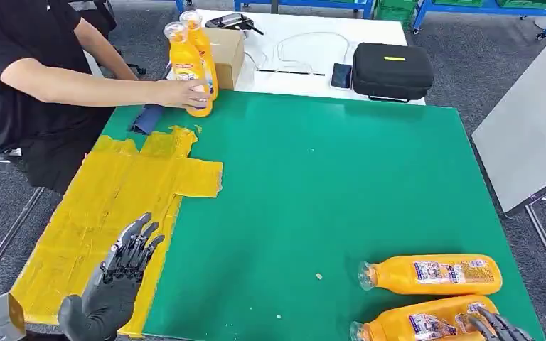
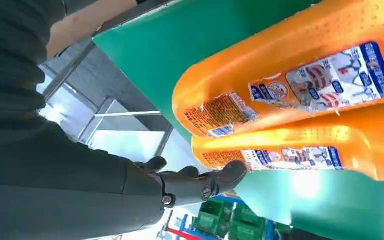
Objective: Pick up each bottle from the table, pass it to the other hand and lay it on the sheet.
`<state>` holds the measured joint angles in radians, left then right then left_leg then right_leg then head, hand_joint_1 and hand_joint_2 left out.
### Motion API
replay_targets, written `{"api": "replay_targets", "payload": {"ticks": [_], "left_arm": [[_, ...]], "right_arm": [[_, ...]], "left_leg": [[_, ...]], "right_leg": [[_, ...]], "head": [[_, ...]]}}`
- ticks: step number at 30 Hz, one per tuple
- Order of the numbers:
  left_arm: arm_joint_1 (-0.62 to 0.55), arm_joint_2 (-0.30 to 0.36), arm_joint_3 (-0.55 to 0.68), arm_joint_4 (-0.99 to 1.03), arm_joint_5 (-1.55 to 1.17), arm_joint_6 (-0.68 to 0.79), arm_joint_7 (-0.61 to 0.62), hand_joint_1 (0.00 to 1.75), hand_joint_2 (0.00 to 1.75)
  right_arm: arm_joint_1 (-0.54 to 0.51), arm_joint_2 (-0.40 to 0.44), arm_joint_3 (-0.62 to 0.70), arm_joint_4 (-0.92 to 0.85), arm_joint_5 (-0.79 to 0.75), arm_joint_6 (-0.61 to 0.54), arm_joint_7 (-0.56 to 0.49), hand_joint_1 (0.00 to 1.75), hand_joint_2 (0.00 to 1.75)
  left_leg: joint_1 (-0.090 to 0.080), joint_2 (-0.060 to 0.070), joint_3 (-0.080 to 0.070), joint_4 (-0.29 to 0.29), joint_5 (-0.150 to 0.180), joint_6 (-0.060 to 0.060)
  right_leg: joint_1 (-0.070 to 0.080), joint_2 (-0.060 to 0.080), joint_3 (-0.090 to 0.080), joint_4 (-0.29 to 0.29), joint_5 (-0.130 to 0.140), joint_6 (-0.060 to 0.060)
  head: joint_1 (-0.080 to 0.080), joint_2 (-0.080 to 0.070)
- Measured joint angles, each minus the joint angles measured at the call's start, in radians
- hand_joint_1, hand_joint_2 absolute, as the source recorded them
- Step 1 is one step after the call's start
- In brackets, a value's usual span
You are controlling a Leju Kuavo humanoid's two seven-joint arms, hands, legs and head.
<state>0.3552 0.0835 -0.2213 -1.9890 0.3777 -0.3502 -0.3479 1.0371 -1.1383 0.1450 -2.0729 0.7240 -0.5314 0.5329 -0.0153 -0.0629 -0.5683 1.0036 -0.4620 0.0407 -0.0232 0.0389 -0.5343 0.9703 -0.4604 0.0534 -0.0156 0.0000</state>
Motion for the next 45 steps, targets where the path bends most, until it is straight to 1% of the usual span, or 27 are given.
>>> {"api": "replay_targets", "payload": {"ticks": [5, 9, 15, 22, 30, 35, 36, 39, 41, 43, 45], "left_arm": [[-0.009, 0.0, 0.0, 0.0, 0.003, 0.0, 0.008, 0.0, 0.0], [-0.009, 0.001, 0.0, 0.008, 0.0, -0.015, -0.009, 0.0, 0.0], [-0.015, 0.002, 0.0, 0.013, 0.003, -0.023, -0.001, 0.0, 0.0], [-0.032, 0.002, 0.0, 0.018, 0.019, -0.026, 0.019, 0.0, 0.0], [-0.042, 0.002, 0.0, 0.018, 0.019, -0.025, 0.024, 0.0, 0.0], [-0.037, 0.003, 0.0, 0.024, 0.012, -0.027, -0.002, 0.0, 0.0], [-0.035, 0.005, 0.0, 0.025, 0.013, -0.027, 0.002, 0.0, 0.0], [-0.025, 0.013, 0.0, 0.024, 0.031, -0.021, 0.026, 0.0, 0.0], [-0.022, 0.018, 0.0, 0.02, 0.035, -0.018, 0.038, 0.0, 0.0], [-0.018, 0.023, 0.0, 0.017, 0.04, -0.019, 0.039, 0.0, 0.0], [-0.019, 0.025, 0.0, 0.016, 0.041, -0.021, 0.039, 0.0, 0.0]], "right_arm": [[-0.014, -0.001, 0.0, 0.008, -0.002, 0.023, -0.014, 0.0, 1.75], [-0.004, -0.007, -0.005, 0.02, -0.038, 0.017, -0.041, 0.0, 1.75], [0.002, -0.018, -0.023, 0.045, -0.089, 0.029, -0.092, 0.0, 1.75], [-0.016, 0.005, -0.082, 0.073, -0.081, 0.164, -0.16, 0.0, 1.75], [-0.026, 0.026, -0.118, 0.084, -0.078, 0.178, -0.166, 0.0, 1.75], [-0.014, 0.053, -0.161, 0.091, -0.071, 0.215, -0.221, 0.0, 1.75], [-0.02, 0.068, -0.177, 0.095, -0.06, 0.25, -0.242, 0.0, 1.75], [-0.056, 0.147, -0.258, 0.106, -0.006, 0.425, -0.351, 0.0, 1.75], [-0.083, 0.197, -0.309, 0.112, 0.029, 0.513, -0.413, 0.0, 1.75], [-0.138, 0.28, -0.372, 0.123, 0.089, 0.61, -0.496, 0.0, 1.75], [-0.181, 0.346, -0.427, 0.13, 0.153, 0.686, -0.571, 0.0, 1.75]], "left_leg": [[0.0, 0.0, 0.0, 0.0, 0.0, 0.0], [0.0, 0.0, 0.0, 0.0, 0.0, 0.0], [0.0, 0.0, 0.0, 0.0, 0.0, 0.0], [0.0, 0.0, 0.0, 0.0, 0.0, 0.0], [0.0, 0.0, 0.0, 0.0, 0.0, 0.0], [0.0, 0.0, 0.0, 0.0, 0.0, 0.0], [0.0, 0.0, 0.0, 0.0, 0.0, 0.0], [0.0, 0.0, 0.0, 0.0, 0.0, 0.0], [0.0, 0.0, 0.0, 0.0, 0.0, 0.0], [0.001, 0.0, 0.0, 0.0, 0.0, 0.0], [0.0, 0.0, 0.001, 0.0, 0.0, 0.0]], "right_leg": [[0.0, 0.0, 0.0, 0.0, 0.0, 0.0], [0.0, 0.0, 0.0, 0.0, 0.0, 0.0], [0.0, 0.0, 0.0, 0.0, 0.0, 0.0], [0.0, 0.0, 0.0, 0.0, 0.0, 0.0], [0.0, 0.0, 0.0, 0.0, 0.0, 0.0], [0.0, 0.0, 0.0, 0.0, 0.0, 0.0], [0.0, 0.0, 0.0, 0.0, 0.0, 0.0], [0.0, 0.0, 0.0, 0.0, 0.0, 0.0], [0.0, 0.0, -0.001, 0.0, 0.0, 0.0], [0.001, 0.0, -0.005, 0.0, 0.0, 0.0], [0.0, 0.0, -0.005, 0.0, 0.0, 0.0]], "head": [[0.0, 0.0], [0.0, 0.0], [0.0, 0.0], [0.0, 0.0], [0.0, 0.0], [0.0, 0.0], [0.0, 0.0], [0.0, 0.0], [0.0, 0.0], [0.001, 0.0], [-0.002, 0.0]]}}
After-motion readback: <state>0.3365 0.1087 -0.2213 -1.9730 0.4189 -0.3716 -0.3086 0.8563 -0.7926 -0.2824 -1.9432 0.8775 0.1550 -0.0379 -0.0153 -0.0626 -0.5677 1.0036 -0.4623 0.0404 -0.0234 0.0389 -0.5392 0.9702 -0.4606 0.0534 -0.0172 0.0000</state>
